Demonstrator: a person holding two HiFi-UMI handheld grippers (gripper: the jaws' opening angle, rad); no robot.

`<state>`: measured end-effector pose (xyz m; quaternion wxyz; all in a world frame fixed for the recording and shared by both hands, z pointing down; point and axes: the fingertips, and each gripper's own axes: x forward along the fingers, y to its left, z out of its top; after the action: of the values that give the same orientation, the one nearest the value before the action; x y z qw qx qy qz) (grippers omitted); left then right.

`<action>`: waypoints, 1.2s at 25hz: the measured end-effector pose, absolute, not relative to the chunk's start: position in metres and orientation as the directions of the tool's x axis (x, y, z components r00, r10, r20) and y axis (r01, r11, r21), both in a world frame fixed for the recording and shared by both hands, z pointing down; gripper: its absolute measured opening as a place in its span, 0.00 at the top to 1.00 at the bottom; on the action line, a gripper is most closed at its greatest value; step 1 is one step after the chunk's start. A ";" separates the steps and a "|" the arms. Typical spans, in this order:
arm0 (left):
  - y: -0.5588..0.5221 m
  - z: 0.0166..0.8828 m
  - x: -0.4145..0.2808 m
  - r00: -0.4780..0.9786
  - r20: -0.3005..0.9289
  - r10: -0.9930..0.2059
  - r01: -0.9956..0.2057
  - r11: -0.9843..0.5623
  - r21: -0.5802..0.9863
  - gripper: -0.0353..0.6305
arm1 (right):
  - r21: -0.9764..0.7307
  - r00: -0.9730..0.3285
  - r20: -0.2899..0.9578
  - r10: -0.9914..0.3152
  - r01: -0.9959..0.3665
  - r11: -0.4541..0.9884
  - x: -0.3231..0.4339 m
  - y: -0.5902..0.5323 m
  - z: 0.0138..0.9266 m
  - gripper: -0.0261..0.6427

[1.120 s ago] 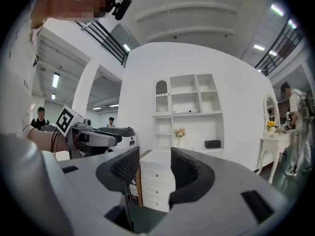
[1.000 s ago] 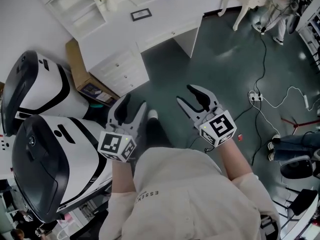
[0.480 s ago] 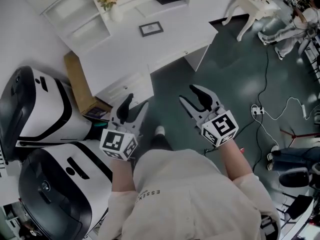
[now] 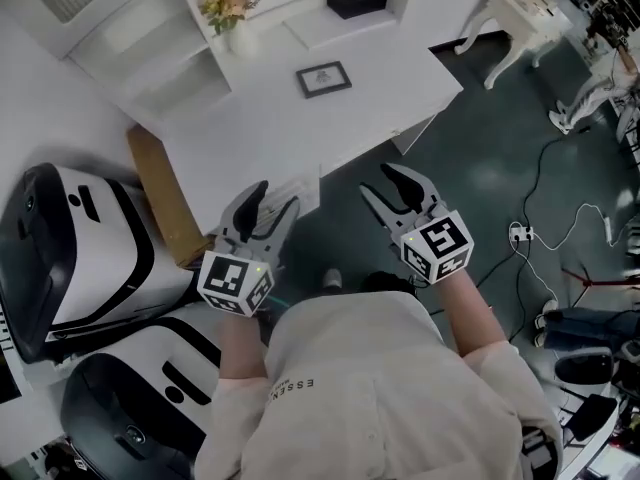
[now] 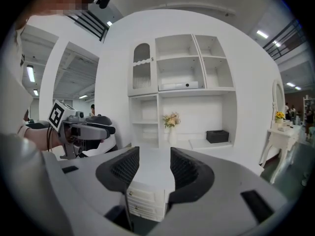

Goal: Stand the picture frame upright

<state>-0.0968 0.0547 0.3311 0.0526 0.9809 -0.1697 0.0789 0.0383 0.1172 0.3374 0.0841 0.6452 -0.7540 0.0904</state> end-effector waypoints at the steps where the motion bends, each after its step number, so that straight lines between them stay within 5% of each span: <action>1: 0.048 0.336 -0.094 0.928 0.186 -0.322 -0.340 -0.937 0.076 0.63 | -0.030 -0.155 0.249 -0.956 -0.988 0.152 0.042 0.107 0.341 0.65; 15: -0.080 0.353 -0.031 0.842 0.244 -0.482 -0.508 -0.860 0.052 0.63 | -0.005 -0.321 0.307 -0.896 -0.942 0.336 0.126 -0.049 0.365 0.65; 30: -0.169 0.391 0.063 0.748 0.243 -0.618 -0.650 -0.756 0.077 0.63 | -0.082 -0.396 0.556 -0.731 -0.901 0.425 0.241 -0.176 0.463 0.65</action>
<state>0.0627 -0.1688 0.3909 0.0787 0.9315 -0.3402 0.1019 0.2411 -0.1758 0.4629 0.2250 0.5016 -0.8136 0.1892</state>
